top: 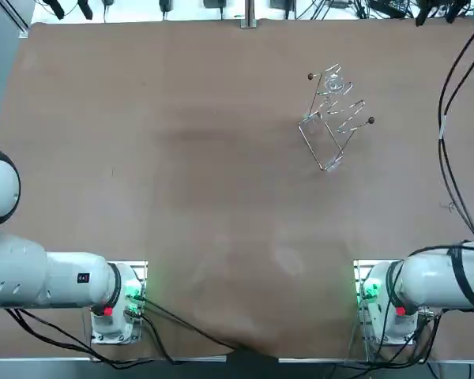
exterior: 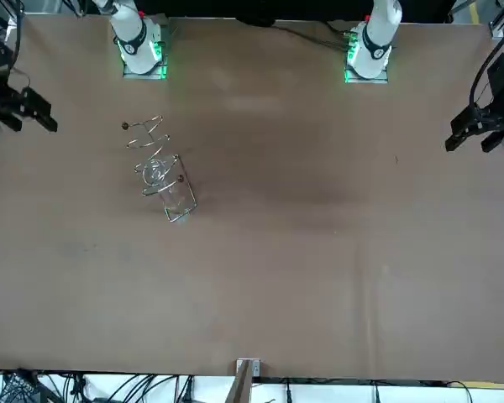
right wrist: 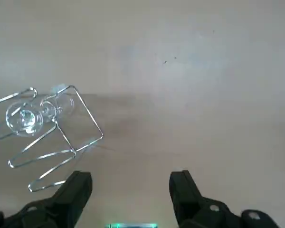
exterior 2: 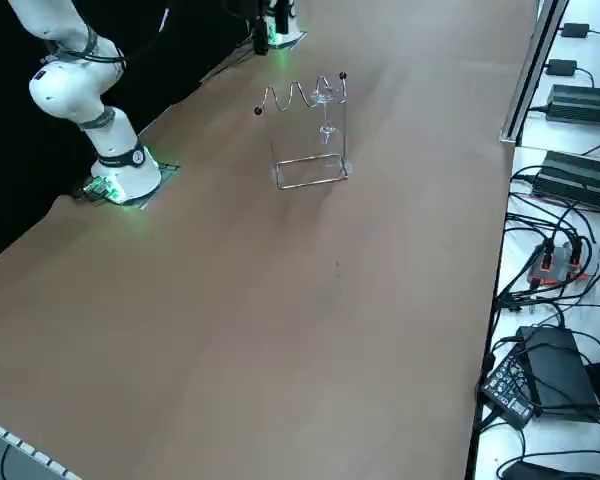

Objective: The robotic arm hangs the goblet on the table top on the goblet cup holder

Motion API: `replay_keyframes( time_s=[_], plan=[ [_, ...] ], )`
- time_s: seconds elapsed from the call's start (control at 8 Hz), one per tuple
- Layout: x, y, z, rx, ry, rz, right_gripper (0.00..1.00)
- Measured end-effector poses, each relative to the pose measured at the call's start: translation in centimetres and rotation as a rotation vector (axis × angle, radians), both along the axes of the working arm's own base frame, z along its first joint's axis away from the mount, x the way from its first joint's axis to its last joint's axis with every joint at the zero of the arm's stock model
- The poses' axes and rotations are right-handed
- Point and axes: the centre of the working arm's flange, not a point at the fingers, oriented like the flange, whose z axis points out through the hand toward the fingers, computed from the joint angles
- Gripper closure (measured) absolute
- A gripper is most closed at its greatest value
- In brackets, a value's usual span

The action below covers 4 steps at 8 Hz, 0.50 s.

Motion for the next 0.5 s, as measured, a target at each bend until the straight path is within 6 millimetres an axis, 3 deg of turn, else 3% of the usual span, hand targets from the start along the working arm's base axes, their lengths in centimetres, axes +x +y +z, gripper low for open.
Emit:
replay_keyframes(
  time_s=[0.25, 0.5],
  plan=[
    [-2.0, -0.1, 0.1, 0.002, -0.008, -0.001, 0.00],
    [-2.5, -0.3, 0.5, 0.001, -0.015, -0.007, 0.00]
  ],
)
